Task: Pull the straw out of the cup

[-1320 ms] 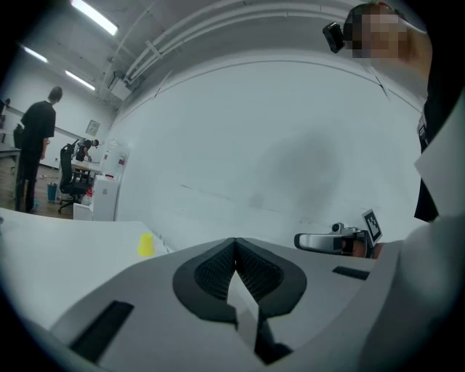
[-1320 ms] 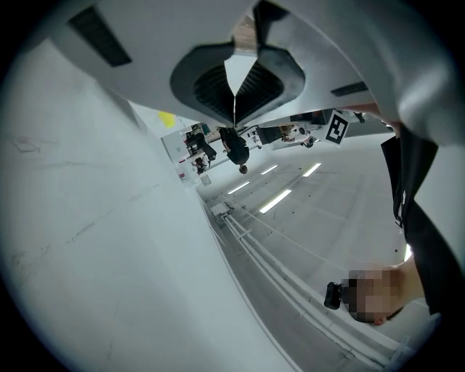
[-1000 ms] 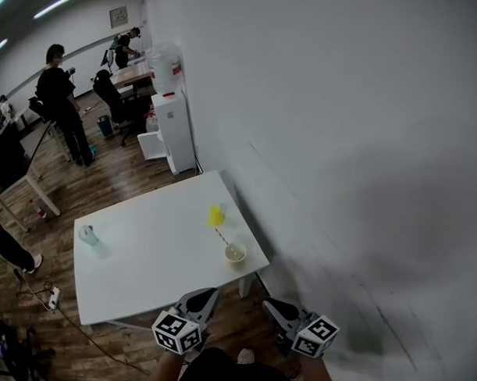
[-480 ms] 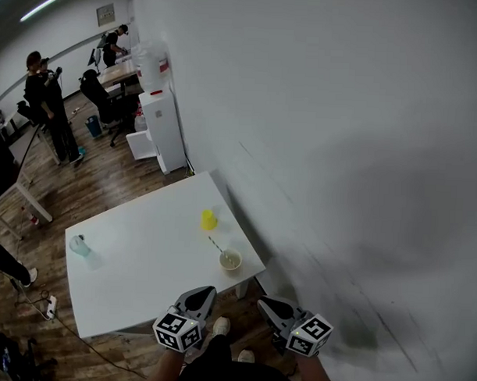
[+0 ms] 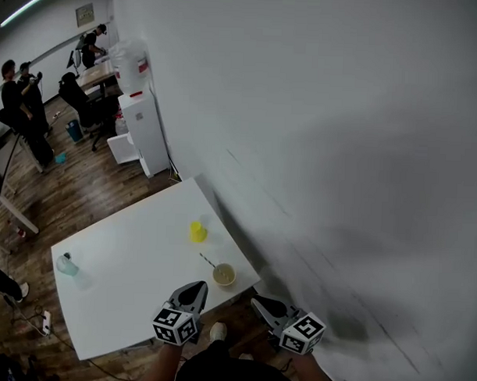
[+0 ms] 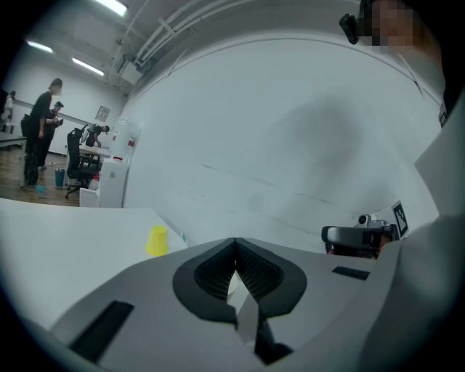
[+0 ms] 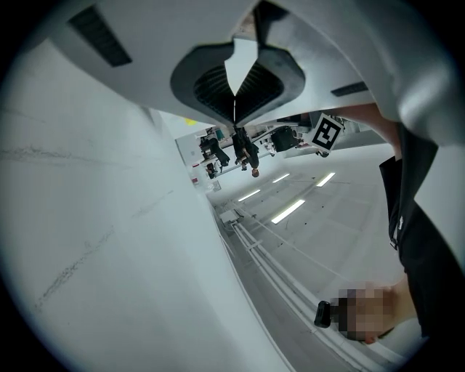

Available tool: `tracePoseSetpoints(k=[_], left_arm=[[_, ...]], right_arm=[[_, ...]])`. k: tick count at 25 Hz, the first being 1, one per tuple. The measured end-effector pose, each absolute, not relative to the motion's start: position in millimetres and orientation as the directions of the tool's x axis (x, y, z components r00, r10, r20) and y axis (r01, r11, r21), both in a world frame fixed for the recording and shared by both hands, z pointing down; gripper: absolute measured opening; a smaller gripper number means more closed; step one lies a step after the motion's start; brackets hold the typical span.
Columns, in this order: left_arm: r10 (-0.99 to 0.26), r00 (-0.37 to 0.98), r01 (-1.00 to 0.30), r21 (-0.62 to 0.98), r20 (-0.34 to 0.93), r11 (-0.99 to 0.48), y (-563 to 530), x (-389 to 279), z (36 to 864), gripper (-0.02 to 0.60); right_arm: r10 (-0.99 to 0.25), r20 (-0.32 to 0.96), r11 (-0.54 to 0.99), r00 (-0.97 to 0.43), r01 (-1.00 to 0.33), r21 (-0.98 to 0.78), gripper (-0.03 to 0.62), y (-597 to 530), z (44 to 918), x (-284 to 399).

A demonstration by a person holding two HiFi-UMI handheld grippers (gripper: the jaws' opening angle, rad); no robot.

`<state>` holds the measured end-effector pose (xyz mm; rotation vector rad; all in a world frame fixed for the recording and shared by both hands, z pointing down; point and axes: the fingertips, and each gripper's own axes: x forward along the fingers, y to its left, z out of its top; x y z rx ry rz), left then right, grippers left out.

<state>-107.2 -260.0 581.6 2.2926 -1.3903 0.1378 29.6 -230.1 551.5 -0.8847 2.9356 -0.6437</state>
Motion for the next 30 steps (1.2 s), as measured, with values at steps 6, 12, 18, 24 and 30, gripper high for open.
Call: tracePoseSetpoints(k=[6, 12, 18, 24, 30], left_arm=[[-0.815, 0.462, -0.872, 0.343, 0.35, -0.348, -292.8, -123.6, 605.5, 0.015], [-0.787, 0.482, -0.863, 0.365, 0.385, -0.35, -311.7, -128.1, 626.2, 0.015], [-0.768, 0.495, -0.853, 0.396, 0.406, -0.34, -329.7, -133.9, 642.7, 0.044], [-0.742, 0.525, -0.834, 0.428, 0.417, -0.349, -345.1, -133.1, 653.8, 0.098], [-0.721, 0.552, -0.818, 0.443, 0.419, -0.368, -357.2, -127.3, 659.3, 0.1]], right_arm=[[-0.557, 0.125, 0.732, -0.821, -0.556, -0.393, 0.021, -253.4, 556.7, 26.2], [-0.573, 0.147, 0.711, -0.806, -0.579, -0.4, 0.021, -267.1, 561.1, 20.7], [-0.58, 0.175, 0.695, -0.796, -0.595, -0.402, 0.021, -276.4, 571.4, 13.8], [-0.599, 0.197, 0.67, -0.776, -0.621, -0.408, 0.021, -286.8, 576.1, 13.8], [-0.622, 0.209, 0.645, -0.755, -0.644, -0.411, 0.021, -294.9, 579.1, 17.6]])
